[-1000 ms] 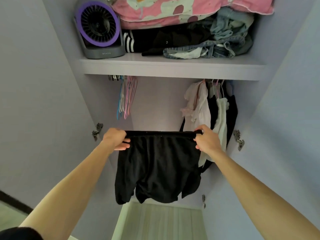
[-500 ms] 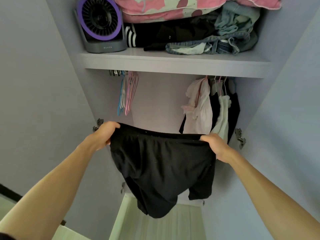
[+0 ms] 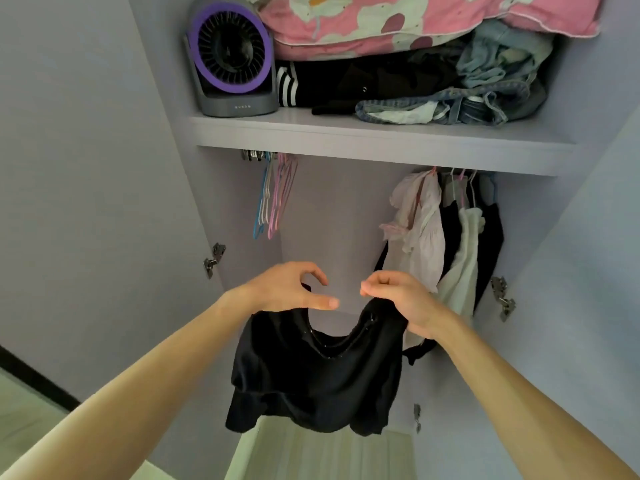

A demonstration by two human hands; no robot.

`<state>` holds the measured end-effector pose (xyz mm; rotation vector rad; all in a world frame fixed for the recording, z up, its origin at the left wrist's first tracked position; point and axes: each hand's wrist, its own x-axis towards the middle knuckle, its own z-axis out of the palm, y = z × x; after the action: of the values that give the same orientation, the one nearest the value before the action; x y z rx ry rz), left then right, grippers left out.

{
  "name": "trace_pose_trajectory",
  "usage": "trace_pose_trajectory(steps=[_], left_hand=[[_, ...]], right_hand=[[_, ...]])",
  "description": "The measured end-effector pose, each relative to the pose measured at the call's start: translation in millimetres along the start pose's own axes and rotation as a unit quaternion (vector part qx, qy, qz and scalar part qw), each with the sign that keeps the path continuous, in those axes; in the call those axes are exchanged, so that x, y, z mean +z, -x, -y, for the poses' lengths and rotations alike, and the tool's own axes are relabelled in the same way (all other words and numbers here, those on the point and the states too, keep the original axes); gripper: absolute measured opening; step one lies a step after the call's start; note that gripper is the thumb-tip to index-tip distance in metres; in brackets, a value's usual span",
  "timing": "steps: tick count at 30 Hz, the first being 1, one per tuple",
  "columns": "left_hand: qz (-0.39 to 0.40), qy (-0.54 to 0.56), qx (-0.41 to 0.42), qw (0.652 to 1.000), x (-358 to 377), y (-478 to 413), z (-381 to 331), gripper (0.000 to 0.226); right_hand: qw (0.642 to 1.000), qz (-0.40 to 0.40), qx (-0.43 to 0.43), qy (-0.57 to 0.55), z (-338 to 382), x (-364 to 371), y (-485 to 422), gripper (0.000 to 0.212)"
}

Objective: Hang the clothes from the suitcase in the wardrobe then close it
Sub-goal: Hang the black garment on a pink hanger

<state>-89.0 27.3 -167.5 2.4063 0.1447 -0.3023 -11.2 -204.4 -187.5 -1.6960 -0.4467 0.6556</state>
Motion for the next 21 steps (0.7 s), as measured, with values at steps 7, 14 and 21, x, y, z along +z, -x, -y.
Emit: trace_pose_trajectory(steps=[7,14,21], left_hand=[[0.041,-0.106,0.032,0.993,36.0,1.9,-16.1,0.062],[-0.07,-0.041,0.027,0.996,23.0,2.9,17.3,0.01],[-0.266,-0.247,0.039,0.931,-53.9,7.0,34.6,0.019]], right_hand=[[0.995,-0.085,-0.026,-0.047,14.9,27.6,-25.4,0.021],[0.989,-0.128,-0.03,-0.07,23.0,37.3,-32.0,0.021],[0.99,-0.111,0.037,-0.078,27.9,62.8,-63.0,0.02]])
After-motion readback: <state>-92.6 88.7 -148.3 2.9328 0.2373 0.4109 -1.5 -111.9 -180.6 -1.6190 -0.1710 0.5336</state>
